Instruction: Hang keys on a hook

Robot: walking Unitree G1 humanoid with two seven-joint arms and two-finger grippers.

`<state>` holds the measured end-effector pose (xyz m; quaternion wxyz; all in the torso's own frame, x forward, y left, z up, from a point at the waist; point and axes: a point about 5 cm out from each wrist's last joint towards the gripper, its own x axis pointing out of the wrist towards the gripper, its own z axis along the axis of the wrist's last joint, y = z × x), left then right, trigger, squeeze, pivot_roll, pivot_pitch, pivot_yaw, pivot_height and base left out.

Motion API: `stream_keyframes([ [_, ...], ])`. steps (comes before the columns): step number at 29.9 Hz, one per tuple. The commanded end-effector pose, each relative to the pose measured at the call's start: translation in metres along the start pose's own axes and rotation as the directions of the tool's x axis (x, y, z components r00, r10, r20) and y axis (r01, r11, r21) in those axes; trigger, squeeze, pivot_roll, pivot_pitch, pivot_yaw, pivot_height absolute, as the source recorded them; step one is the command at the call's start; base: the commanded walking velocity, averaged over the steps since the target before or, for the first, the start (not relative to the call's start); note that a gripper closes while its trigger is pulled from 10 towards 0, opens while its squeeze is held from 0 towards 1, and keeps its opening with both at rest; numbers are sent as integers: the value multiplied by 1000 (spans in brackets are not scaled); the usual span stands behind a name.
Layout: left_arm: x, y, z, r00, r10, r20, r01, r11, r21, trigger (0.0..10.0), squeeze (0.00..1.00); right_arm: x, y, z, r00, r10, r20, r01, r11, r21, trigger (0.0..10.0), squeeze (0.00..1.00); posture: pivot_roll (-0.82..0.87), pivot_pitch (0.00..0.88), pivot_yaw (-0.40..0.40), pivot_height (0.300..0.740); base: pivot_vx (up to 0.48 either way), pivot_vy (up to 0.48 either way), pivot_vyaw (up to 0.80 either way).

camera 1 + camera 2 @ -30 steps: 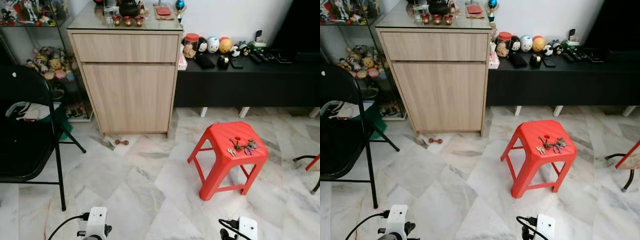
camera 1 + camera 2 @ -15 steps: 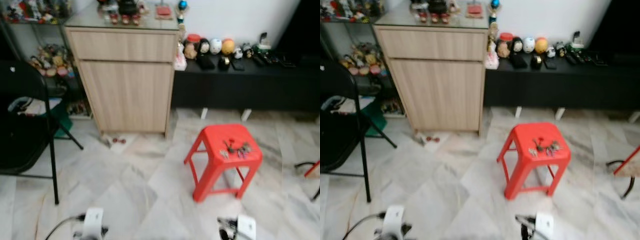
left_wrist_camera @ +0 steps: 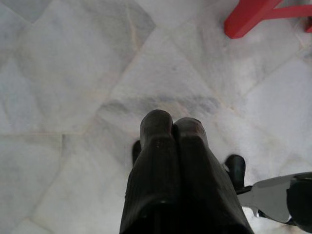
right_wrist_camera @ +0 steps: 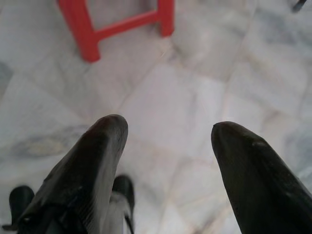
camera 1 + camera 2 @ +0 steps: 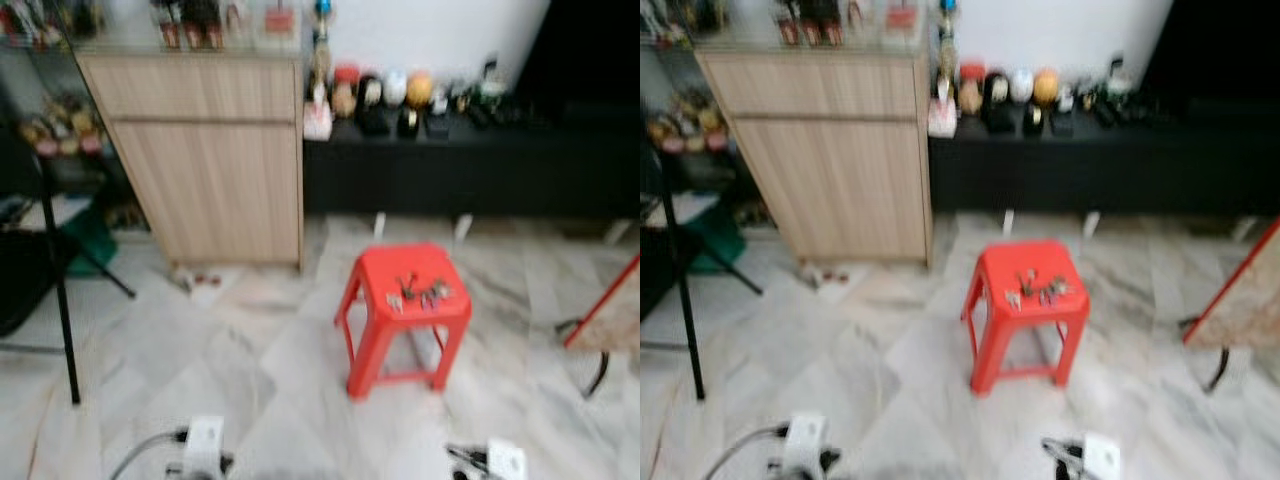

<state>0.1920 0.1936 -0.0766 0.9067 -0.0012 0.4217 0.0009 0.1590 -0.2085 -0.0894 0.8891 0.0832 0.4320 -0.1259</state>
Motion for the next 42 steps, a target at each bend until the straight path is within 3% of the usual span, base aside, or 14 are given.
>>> stream_keyframes([
  [1,-2,8,-4,1000,15,-16,-15,1000,0,10000,0,0,6,-3,1000,15,-11,-15,1000,2,10000,0,96,0,-71,740,0,0,0],
  [8,-2,8,-4,1000,26,-7,-26,1000,-13,10000,0,0,7,-3,1000,20,-5,-20,1000,-4,10000,0,94,0,-71,740,34,0,0],
  [36,-2,2,-7,1000,9,-15,-9,1000,-6,10000,0,0,8,-2,999,35,-1,-35,998,-58,10000,0,97,0,-68,740,312,0,63],
  [42,-2,1,-8,1000,2,-17,-2,1000,6,10000,0,0,11,-2,999,50,8,-49,997,-54,10000,0,96,0,-67,740,340,0,758],
])
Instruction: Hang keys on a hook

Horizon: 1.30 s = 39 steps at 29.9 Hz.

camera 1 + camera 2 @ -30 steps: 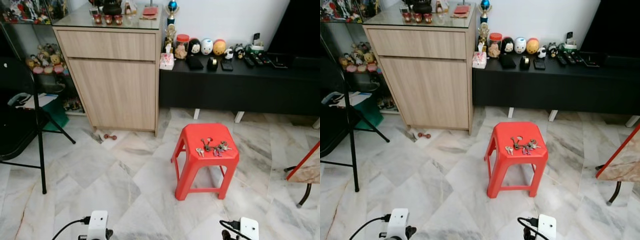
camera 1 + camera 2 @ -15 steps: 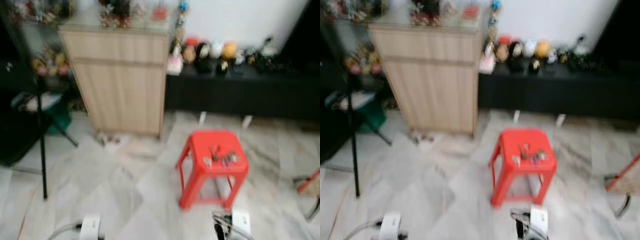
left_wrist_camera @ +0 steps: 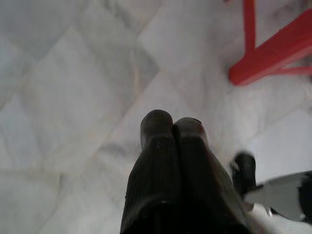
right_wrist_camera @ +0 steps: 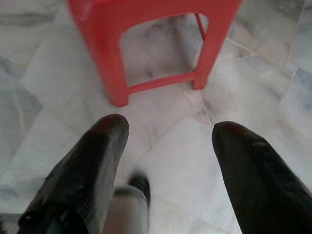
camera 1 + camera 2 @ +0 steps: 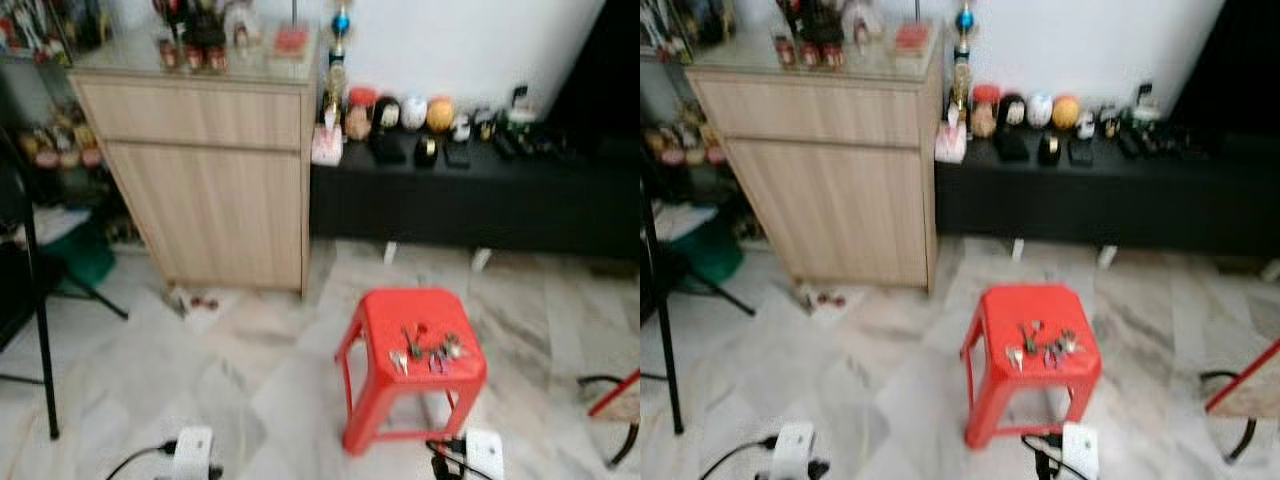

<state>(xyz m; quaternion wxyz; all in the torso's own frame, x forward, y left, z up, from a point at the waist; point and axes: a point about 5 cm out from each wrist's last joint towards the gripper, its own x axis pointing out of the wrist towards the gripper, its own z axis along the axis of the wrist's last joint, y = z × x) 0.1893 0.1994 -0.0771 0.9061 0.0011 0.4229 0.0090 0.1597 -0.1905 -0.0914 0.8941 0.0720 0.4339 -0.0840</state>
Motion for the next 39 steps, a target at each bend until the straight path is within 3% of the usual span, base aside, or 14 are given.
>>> stream_keyframes([
  [1,-1,-5,-5,1000,-14,-15,14,1000,8,10000,0,0,-7,4,1000,-14,16,14,1000,2,10000,0,98,0,-70,740,341,0,800],
  [11,0,-4,-2,1000,-4,-10,4,1000,5,10000,0,2,-5,10,999,-4,35,4,1000,5,10000,0,95,0,-77,740,345,0,704],
  [29,0,-3,-4,1000,4,-18,-4,1000,-4,10000,0,5,-4,30,994,-27,109,19,997,72,10000,0,85,0,-78,740,19,0,0],
  [39,-1,-3,-5,1000,-1,-19,1,1000,10,10000,0,5,-4,30,992,-30,119,20,996,81,10000,0,83,0,-78,740,0,0,0],
])
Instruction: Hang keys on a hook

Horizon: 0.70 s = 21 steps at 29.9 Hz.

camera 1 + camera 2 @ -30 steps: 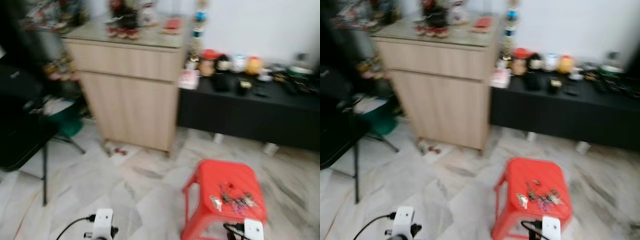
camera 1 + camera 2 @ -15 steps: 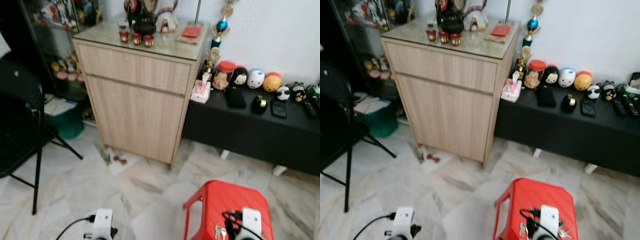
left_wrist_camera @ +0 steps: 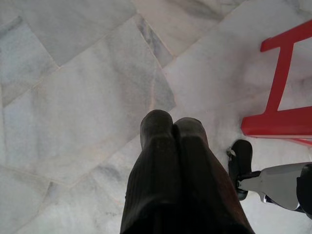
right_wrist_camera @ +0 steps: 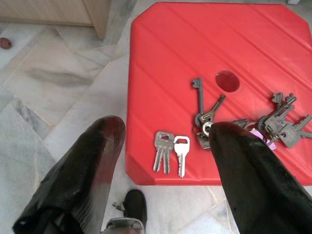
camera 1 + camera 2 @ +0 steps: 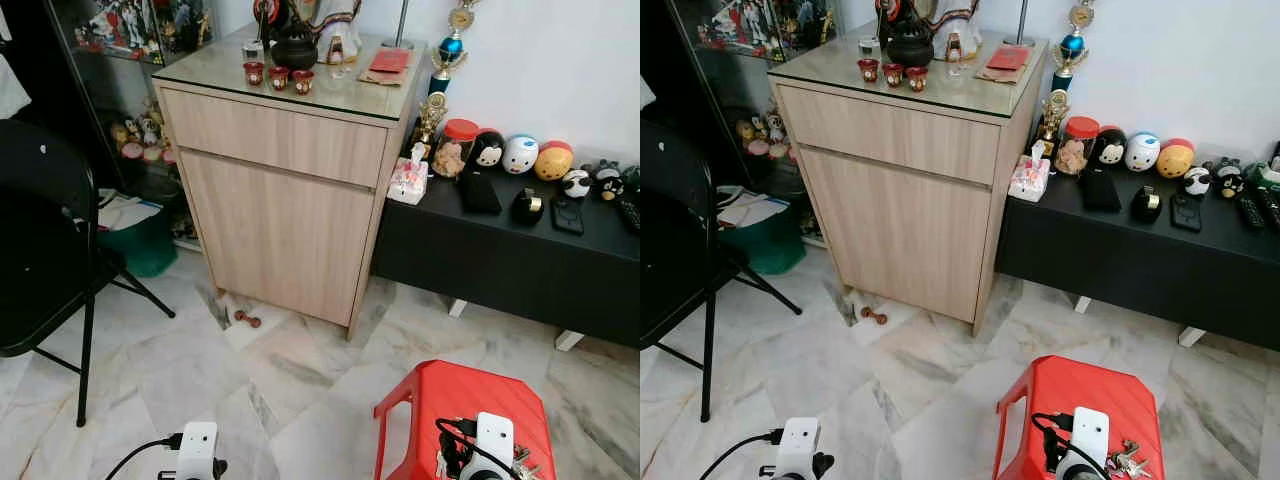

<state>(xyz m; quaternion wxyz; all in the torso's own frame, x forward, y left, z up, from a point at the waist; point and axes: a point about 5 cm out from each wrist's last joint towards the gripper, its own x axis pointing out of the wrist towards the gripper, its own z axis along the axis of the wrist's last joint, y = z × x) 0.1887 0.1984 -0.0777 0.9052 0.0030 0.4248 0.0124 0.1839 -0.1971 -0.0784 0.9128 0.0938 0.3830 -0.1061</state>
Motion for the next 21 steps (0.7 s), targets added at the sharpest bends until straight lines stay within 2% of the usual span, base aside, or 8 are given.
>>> stream_keyframes([
  [1,-1,-2,-4,1000,-9,-15,9,1000,16,10000,0,0,-3,2,1000,-16,13,16,1000,16,10000,0,85,0,-79,740,0,0,0],
  [12,-1,-4,-4,1000,-11,-12,11,1000,20,10000,0,1,-1,4,1000,-9,20,9,1000,11,10000,0,86,0,-84,740,0,0,0],
  [21,0,-4,-4,1000,-10,-11,10,1000,15,10000,0,1,0,4,1000,-5,18,5,1000,7,10000,0,88,0,-85,740,0,-410,0],
])
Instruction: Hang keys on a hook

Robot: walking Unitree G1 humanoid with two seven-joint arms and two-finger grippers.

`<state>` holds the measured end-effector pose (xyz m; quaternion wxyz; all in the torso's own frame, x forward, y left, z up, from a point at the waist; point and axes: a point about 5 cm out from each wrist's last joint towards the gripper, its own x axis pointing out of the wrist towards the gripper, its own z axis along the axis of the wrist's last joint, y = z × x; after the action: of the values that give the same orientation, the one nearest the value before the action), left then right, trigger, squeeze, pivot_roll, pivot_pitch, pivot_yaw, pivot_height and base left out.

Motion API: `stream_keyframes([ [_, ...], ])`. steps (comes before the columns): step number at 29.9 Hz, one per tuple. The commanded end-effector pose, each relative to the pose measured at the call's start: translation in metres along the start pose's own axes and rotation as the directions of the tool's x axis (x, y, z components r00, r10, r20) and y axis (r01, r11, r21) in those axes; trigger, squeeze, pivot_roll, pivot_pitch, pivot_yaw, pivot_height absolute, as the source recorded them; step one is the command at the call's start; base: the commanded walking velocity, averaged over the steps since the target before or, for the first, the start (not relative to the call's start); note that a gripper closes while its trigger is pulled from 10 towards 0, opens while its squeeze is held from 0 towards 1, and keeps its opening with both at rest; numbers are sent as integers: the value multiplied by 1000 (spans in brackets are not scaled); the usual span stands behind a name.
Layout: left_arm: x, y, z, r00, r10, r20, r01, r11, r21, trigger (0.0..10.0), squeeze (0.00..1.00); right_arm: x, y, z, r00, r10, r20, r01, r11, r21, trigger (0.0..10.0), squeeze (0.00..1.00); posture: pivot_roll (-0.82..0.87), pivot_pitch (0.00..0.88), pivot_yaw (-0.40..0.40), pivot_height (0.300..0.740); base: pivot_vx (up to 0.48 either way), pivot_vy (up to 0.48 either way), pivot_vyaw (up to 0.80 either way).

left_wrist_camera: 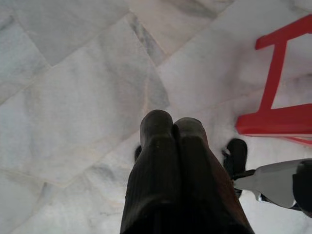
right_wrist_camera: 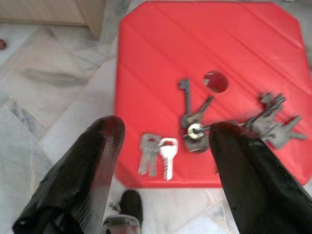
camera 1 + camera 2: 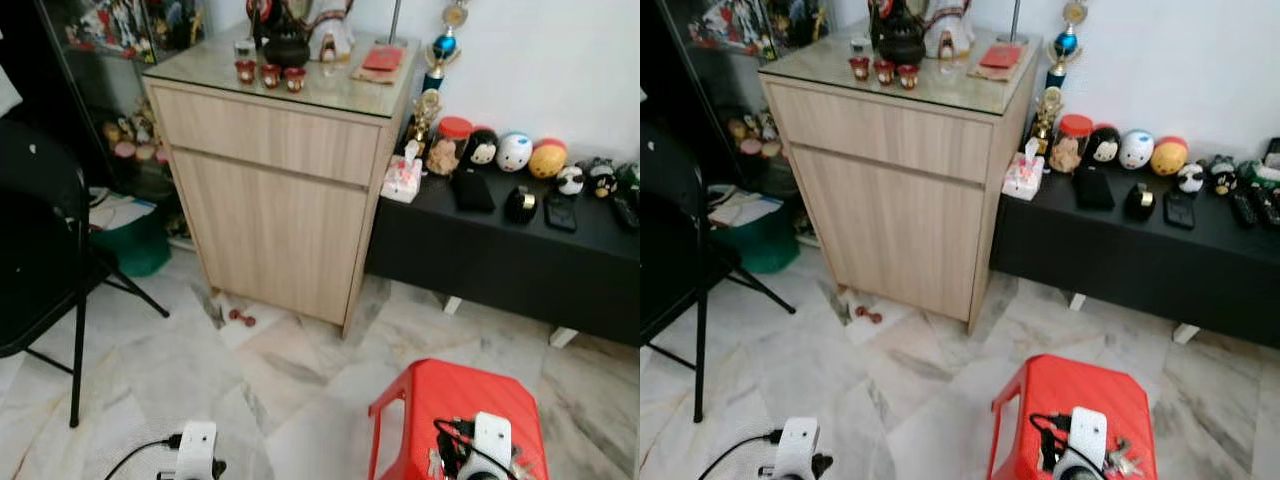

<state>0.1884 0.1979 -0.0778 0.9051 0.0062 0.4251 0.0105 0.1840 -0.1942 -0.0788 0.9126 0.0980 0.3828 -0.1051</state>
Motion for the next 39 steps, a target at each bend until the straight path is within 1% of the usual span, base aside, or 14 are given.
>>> stream_keyframes([
  [1,0,-4,-4,1000,-9,-10,10,1000,8,10000,0,1,-3,5,1000,-7,18,7,1000,-1,10000,0,88,0,-85,740,0,-398,0],
  [4,0,-4,-4,1000,-9,-9,10,1000,6,10000,0,1,-2,4,1000,5,16,-5,1000,-16,10000,0,90,0,-86,740,0,-344,0],
  [20,-1,-3,-4,1000,-7,-6,7,1000,-9,10000,0,1,5,6,996,87,25,-85,993,-78,10000,0,89,0,-89,740,0,0,0],
  [22,-1,-3,-4,1000,-5,-6,5,1000,-10,10000,0,1,11,9,988,149,29,-142,974,-175,10000,0,87,0,-90,740,0,0,0],
  [25,-1,-3,-4,1000,-3,-6,3,1000,-11,10000,0,2,16,18,977,192,88,-171,965,-199,10000,0,85,0,-91,740,0,0,0],
  [26,-1,-3,-4,1000,-3,-6,3,1000,-10,10000,0,2,15,27,971,196,136,-164,962,-217,10000,0,85,0,-91,740,0,0,0],
  [27,-1,-3,-4,1000,-3,-6,3,1000,-10,10000,0,2,15,27,971,196,136,-164,962,-217,10000,0,85,0,-91,740,0,0,0],
  [28,-1,-2,-4,1000,-2,-5,2,1000,-10,10000,0,3,14,38,962,191,195,-148,965,-216,10000,0,79,0,-91,740,0,0,0],
  [29,-1,-2,-4,1000,-1,-5,1,1000,-7,10000,0,2,12,53,941,185,283,-129,970,-207,10000,0,77,0,-91,740,0,0,0],
  [30,-1,-2,-4,1000,-1,-4,1,1000,-6,10000,0,2,12,57,934,185,306,-125,971,-206,10000,0,77,0,-91,740,0,0,0],
  [32,-1,-2,-3,1000,-1,-2,1,1000,-5,10000,0,-1,16,75,889,208,408,-132,970,-206,10000,0,73,0,-90,740,0,0,0],
  [34,-1,-2,-3,1000,-1,-1,1,1000,-4,10000,0,-3,18,82,867,215,448,-135,970,-204,10000,0,72,0,-89,740,0,0,0],
  [36,-1,-2,-3,1000,0,1,0,1000,-1,10000,0,-8,24,93,823,242,513,-142,964,-226,10000,0,70,0,-89,740,0,0,0],
  [39,0,-2,-2,1000,0,3,0,1000,0,10000,0,-10,27,95,811,255,526,-148,960,-238,10000,0,69,0,-89,740,0,0,0],
])
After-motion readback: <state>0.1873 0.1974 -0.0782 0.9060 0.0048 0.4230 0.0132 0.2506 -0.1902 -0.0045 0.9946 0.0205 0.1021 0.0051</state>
